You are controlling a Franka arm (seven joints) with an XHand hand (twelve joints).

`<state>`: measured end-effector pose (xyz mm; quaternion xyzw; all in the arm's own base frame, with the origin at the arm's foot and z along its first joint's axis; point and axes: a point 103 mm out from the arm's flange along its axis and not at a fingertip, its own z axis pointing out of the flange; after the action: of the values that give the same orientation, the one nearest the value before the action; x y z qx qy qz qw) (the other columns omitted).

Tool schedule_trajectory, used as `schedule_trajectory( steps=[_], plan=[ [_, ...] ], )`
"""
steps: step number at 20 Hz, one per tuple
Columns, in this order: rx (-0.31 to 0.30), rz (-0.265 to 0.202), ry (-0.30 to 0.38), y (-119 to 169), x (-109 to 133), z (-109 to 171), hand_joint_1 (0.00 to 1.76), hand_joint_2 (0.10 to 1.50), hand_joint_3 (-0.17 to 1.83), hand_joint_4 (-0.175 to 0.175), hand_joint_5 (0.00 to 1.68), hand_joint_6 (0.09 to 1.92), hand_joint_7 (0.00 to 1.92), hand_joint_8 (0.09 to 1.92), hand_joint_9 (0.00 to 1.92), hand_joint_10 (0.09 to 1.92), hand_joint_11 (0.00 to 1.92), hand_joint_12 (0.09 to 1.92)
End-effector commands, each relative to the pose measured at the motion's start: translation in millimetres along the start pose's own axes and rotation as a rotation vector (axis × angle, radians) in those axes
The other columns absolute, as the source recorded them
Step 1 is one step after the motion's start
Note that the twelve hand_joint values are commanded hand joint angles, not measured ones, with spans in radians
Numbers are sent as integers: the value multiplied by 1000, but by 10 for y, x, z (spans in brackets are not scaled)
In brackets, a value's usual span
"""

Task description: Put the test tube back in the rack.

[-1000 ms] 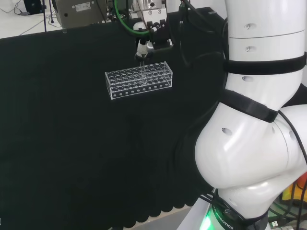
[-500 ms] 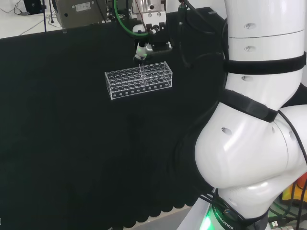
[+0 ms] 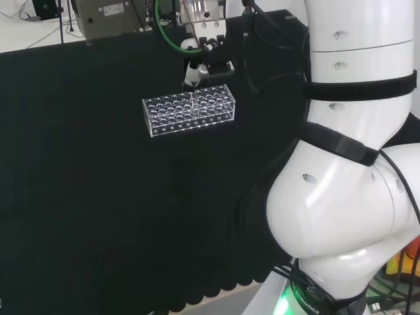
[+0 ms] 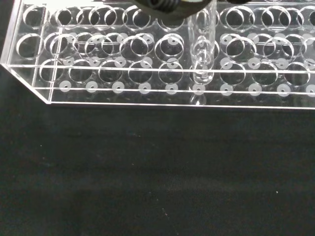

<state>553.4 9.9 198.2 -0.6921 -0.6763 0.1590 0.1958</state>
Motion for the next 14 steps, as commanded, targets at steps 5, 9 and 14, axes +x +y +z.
schedule_trajectory(
  steps=[5, 9, 14],
  plan=[
    [7, -2, 13, 2, 0, 36, 1412, 995, 0, -175, 1135, 656, 1756, 328, 1250, 616, 878, 1172],
    [13, -5, 18, 26, 11, 88, 1412, 995, 0, -175, 1135, 656, 1756, 327, 1250, 615, 878, 1172],
    [22, -10, 32, 115, 65, 270, 1412, 995, 0, -175, 1135, 657, 1756, 327, 1250, 615, 878, 1172]
  ],
)
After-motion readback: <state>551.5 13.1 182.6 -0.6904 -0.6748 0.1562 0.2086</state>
